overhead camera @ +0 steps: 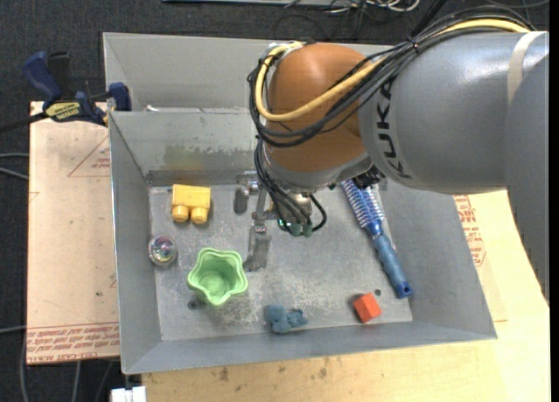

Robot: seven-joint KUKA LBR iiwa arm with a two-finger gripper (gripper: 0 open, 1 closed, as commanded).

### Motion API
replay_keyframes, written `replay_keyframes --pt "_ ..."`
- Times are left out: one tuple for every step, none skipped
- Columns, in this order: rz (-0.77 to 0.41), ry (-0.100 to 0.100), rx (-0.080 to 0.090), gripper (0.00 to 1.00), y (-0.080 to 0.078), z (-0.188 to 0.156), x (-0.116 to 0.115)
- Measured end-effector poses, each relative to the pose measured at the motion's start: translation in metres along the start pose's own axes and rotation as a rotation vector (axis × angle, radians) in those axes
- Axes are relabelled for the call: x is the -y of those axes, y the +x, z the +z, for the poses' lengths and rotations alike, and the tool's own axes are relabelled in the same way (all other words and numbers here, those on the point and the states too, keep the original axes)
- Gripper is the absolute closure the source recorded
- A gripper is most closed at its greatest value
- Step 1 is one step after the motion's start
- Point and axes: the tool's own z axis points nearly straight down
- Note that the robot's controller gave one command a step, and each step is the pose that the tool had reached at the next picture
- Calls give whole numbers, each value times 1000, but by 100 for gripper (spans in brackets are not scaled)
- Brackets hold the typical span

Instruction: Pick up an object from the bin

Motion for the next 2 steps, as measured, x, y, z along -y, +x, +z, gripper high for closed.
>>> replay_keyframes --pt "-120 -1 11 0 20 123 -11" --pt "-133 -2 13 0 4 95 -34"
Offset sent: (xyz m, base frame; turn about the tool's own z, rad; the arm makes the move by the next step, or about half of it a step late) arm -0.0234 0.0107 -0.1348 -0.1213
